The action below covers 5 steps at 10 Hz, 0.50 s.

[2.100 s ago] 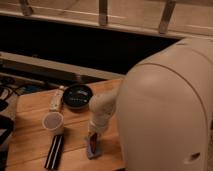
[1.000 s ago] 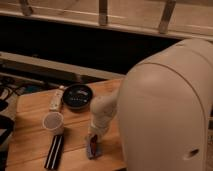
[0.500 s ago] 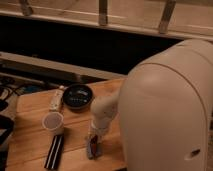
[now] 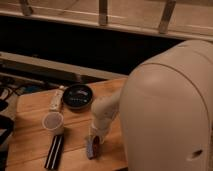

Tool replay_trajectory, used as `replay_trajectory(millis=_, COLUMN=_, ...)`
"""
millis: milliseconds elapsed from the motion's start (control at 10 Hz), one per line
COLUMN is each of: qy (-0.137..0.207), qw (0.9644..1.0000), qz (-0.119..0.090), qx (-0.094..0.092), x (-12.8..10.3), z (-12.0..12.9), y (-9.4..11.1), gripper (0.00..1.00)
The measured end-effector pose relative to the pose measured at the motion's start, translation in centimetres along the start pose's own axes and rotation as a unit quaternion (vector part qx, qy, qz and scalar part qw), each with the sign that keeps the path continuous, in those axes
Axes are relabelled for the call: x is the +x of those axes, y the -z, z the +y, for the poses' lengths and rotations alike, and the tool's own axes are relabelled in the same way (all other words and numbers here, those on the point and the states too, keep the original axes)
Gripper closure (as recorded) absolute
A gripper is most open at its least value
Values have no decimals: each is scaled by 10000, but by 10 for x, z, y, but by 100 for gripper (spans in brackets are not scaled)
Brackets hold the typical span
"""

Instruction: Place the pepper on the white sponge

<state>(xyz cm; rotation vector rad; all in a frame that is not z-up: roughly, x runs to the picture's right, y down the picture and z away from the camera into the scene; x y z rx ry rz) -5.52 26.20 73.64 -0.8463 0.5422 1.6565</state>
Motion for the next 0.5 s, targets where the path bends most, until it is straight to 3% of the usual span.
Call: replay_trajectory(millis=500, qy=6, qw=10000, qz=-14, qx=-49, x=2, z=-2, y=0, gripper=36)
